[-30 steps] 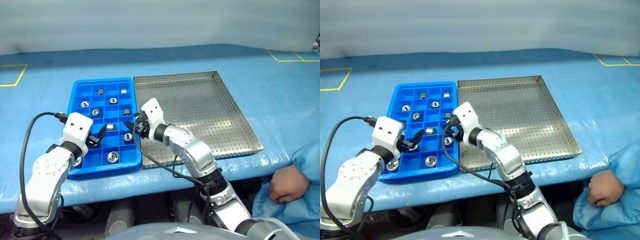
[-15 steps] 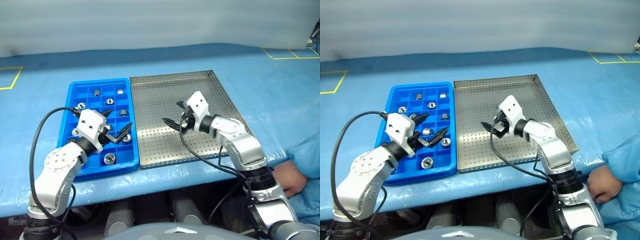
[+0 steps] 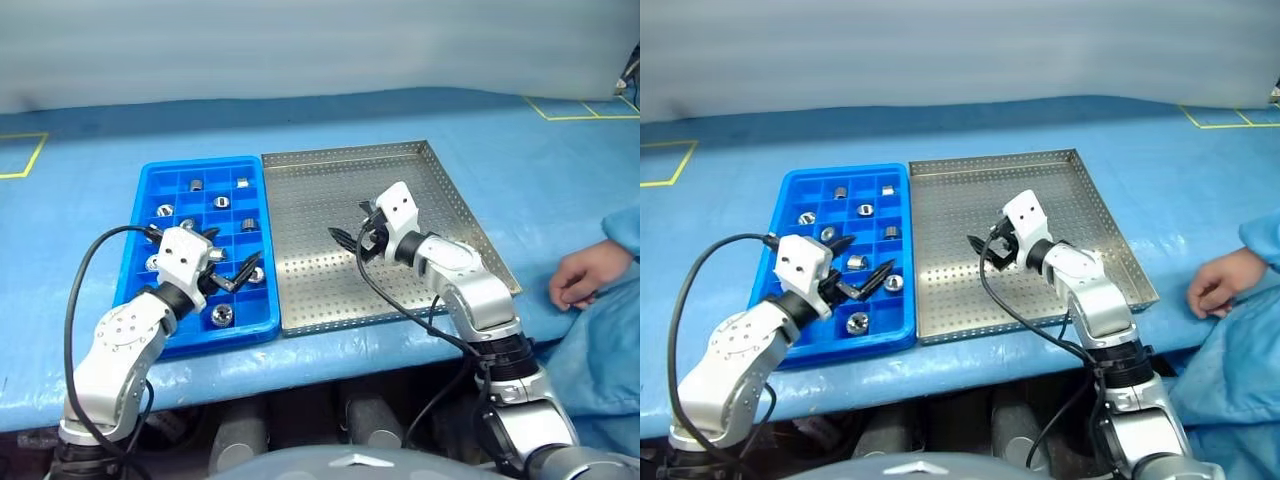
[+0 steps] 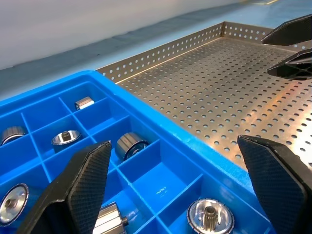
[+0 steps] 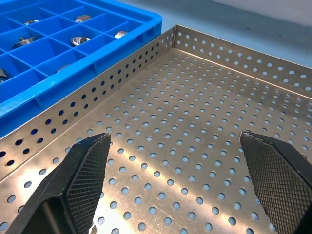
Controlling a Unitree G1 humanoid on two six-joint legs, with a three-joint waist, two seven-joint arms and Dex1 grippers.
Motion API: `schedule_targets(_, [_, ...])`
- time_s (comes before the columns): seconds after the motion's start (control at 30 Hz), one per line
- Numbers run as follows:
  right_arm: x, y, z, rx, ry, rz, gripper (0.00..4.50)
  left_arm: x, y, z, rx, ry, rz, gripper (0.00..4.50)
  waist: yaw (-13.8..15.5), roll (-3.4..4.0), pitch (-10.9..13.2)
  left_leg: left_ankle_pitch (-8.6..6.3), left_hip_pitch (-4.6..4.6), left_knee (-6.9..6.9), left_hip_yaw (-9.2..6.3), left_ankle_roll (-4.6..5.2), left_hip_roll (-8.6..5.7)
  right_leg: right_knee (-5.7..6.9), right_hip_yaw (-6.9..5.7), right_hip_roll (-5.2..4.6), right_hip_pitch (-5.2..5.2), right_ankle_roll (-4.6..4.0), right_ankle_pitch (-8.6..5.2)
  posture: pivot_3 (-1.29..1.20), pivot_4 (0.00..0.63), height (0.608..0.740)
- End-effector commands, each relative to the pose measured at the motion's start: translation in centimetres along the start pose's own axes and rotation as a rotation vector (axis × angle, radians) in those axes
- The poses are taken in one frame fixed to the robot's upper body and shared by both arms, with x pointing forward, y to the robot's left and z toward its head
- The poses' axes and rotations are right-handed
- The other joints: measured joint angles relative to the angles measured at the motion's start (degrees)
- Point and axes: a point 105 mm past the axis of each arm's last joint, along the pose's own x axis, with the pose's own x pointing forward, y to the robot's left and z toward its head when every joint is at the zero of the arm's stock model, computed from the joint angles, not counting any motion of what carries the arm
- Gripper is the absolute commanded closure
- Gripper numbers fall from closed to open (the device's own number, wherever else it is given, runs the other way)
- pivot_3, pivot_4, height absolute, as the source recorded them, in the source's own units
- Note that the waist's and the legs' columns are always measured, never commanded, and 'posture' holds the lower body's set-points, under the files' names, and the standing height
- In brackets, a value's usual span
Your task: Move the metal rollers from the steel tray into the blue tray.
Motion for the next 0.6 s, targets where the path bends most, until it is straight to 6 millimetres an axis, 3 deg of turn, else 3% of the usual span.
schedule_targets(0.03, [-0.29,0.01,0.92,-0.032,-0.041,-0.002,0.04,-0.42,-0.45,1.31,0.021,-0.040,-0.013,0.00,0.07,0.00,0.00,0.00,-0.01,0.00,0.00,0.00,0.00,0.00,0.00,0.00,-0.01,0.00,0.00,-0.09,0.150,0.740])
schedule_targets(0.6, [-0.58,0.01,0.93,-0.014,-0.068,-0.036,0.04,-0.05,-0.13,1.88,0.045,-0.054,-0.006,0.00,0.09,0.00,0.00,0.00,0.00,0.02,0.01,0.00,0.01,0.00,0.00,0.00,0.00,-0.02,0.01,-0.11,0.150,0.740])
